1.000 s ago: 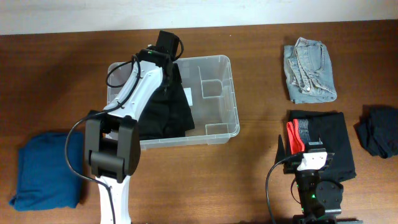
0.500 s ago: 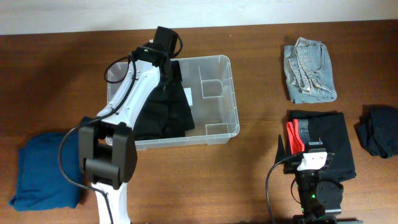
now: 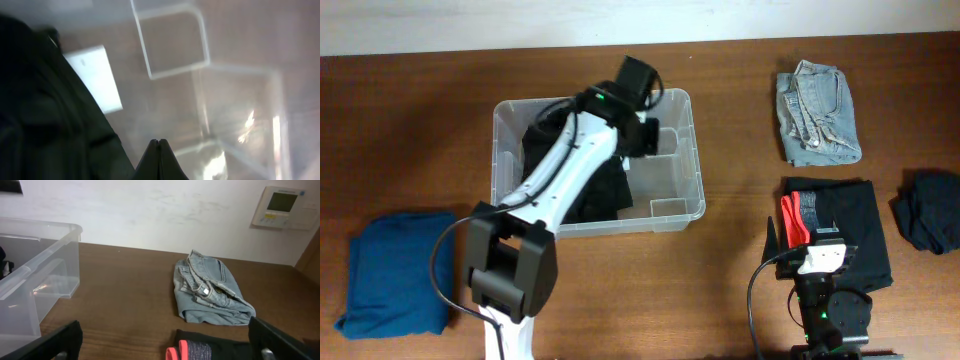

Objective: Pack container

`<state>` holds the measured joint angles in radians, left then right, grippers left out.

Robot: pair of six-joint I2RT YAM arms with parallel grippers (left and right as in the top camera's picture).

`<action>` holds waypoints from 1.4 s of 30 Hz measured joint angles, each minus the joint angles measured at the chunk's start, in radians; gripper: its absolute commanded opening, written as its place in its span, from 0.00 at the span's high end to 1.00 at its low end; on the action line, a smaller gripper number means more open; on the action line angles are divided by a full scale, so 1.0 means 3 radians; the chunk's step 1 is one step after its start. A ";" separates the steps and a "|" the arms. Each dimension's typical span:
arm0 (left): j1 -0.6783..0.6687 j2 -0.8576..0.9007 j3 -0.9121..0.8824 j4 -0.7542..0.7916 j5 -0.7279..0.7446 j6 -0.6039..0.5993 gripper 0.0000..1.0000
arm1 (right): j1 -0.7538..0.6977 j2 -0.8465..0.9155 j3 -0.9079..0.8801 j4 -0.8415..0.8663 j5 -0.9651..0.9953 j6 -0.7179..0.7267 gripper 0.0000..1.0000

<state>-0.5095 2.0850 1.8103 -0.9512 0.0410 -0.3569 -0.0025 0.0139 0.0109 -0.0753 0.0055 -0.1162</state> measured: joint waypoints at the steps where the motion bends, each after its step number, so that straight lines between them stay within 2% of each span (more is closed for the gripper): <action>1: -0.0023 0.0000 -0.0056 -0.0008 -0.0017 -0.0006 0.99 | 0.0000 0.0000 0.0000 0.0000 0.0000 -0.0001 0.02; 9: -0.0048 0.0000 -0.0563 0.0191 -0.0145 -0.0008 0.99 | 0.0000 0.0000 0.0000 0.0000 0.0000 0.0000 0.02; 20: -0.0050 0.0000 -0.0898 0.0224 -0.0303 -0.0008 0.99 | 0.0000 0.0000 0.0000 0.0000 0.0000 0.0000 0.02; 35: -0.0053 0.0000 -0.0980 -0.0273 -0.0741 0.0039 0.99 | 0.0000 0.0000 0.0000 0.0000 0.0001 0.0003 0.02; 42: -0.0053 0.0000 -0.0980 -0.0320 -0.0852 0.0148 0.99 | 0.0000 0.0000 0.0000 0.0000 0.0001 -0.0001 0.02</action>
<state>-0.5255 2.0850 1.5162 -1.0473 -0.2146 -0.3126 -0.0025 0.0139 0.0109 -0.0753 0.0059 -0.1165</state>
